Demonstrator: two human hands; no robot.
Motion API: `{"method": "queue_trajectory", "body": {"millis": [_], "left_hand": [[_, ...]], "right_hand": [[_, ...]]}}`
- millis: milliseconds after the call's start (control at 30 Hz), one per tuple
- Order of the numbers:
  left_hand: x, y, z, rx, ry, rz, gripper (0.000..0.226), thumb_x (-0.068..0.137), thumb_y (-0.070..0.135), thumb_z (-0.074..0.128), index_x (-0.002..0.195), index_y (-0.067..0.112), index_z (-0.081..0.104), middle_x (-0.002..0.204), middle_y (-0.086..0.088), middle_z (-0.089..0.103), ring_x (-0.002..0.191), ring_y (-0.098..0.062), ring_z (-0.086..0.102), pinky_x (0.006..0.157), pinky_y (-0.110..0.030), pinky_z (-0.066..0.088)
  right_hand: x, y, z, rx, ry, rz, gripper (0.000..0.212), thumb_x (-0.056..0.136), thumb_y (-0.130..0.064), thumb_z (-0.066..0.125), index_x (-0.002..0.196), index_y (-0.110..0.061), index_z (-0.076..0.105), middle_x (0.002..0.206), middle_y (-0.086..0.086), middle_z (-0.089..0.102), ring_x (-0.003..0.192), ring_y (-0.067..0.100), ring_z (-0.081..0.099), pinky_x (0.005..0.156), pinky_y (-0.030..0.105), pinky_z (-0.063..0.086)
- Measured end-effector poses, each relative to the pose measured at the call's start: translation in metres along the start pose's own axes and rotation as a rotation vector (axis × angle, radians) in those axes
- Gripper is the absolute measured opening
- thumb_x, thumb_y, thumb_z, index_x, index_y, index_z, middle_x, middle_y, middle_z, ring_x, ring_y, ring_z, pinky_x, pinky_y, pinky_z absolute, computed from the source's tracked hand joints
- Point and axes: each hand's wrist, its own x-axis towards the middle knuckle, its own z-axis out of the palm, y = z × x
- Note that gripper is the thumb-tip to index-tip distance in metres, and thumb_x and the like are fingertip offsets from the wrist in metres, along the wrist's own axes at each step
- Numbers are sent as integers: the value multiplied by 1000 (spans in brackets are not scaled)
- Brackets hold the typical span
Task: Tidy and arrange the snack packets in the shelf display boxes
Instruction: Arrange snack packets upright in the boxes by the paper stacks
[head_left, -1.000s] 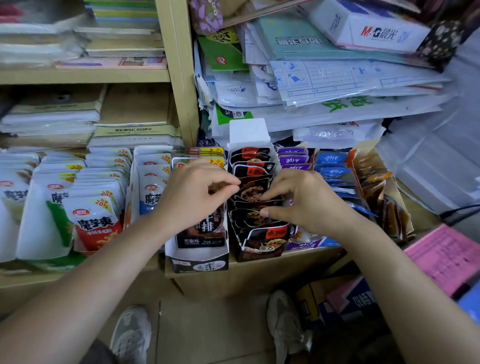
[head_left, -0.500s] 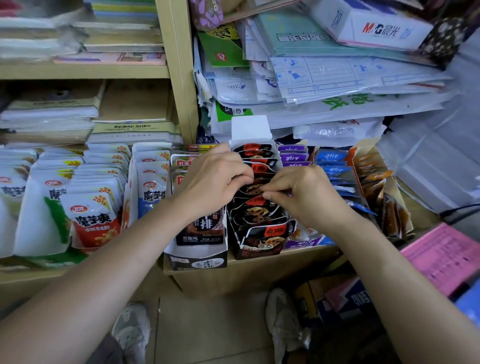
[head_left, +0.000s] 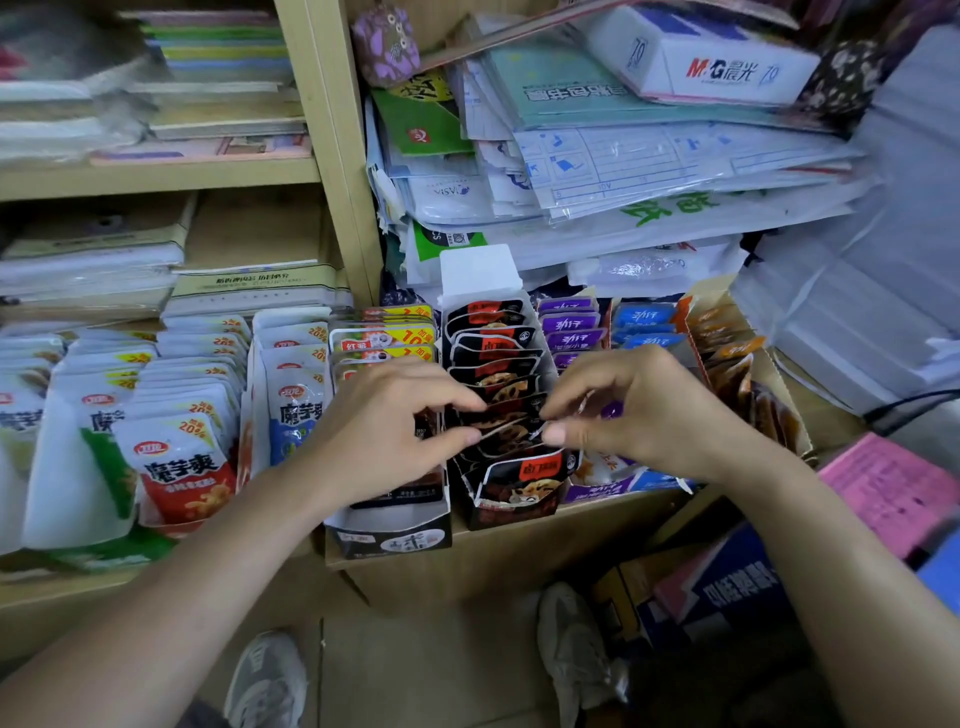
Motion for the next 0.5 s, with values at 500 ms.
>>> {"method": "queue_trajectory", "body": {"millis": [500], "left_hand": [[9,-1,3,105,-152,144,14,91,44,66,97,38,77,100,22,71,93,-4,65,70,-38,55]], "right_hand": [[-19,-2,13,-154,-86,-131,16,77,-13,86,86,-25,83,86,-13,70,78,8,67,84,26,45]]}}
